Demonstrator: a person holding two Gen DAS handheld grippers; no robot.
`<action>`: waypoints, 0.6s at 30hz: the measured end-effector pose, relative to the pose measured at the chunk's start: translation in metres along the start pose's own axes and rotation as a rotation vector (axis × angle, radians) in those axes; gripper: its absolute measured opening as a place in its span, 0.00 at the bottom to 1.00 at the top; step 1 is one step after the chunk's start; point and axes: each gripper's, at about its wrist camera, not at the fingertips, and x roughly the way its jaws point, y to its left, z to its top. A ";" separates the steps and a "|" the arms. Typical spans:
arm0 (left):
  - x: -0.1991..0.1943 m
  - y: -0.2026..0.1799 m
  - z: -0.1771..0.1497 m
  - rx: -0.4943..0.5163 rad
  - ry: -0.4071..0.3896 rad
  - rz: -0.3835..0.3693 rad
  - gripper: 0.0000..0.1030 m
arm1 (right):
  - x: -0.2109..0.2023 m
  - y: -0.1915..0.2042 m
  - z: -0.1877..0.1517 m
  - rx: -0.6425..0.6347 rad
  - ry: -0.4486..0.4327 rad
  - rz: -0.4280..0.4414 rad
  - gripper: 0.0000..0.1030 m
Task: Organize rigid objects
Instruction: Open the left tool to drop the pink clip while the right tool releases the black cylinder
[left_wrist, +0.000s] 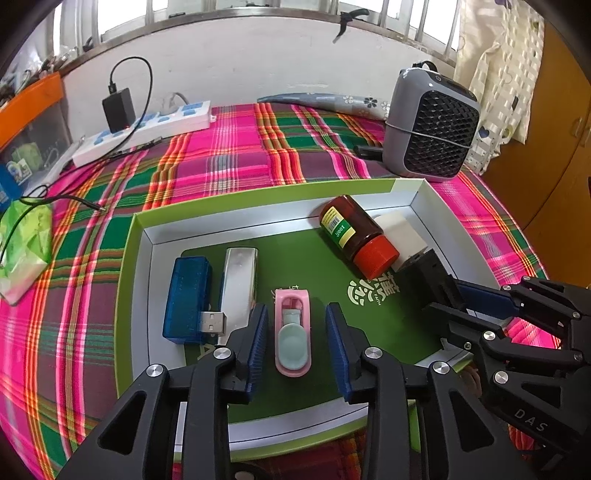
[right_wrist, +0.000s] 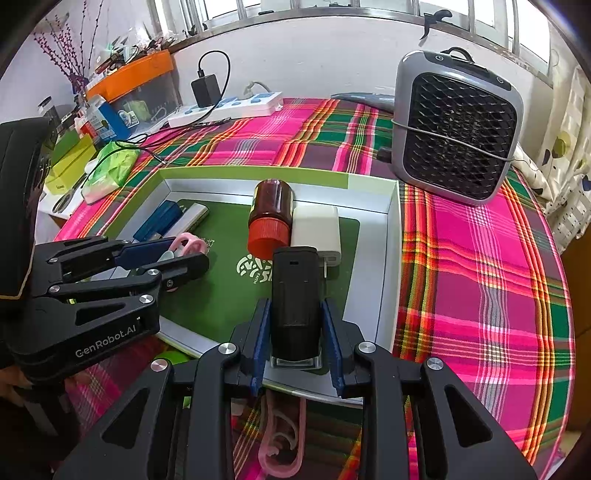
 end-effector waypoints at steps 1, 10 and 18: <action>-0.001 0.000 0.000 0.000 -0.002 -0.002 0.31 | 0.000 0.000 0.000 0.002 -0.002 0.002 0.28; -0.009 -0.001 -0.001 -0.003 -0.019 -0.008 0.33 | -0.004 0.001 0.000 0.008 -0.015 0.014 0.31; -0.015 -0.002 -0.004 -0.004 -0.027 -0.004 0.33 | -0.003 0.001 0.000 0.007 -0.016 0.016 0.31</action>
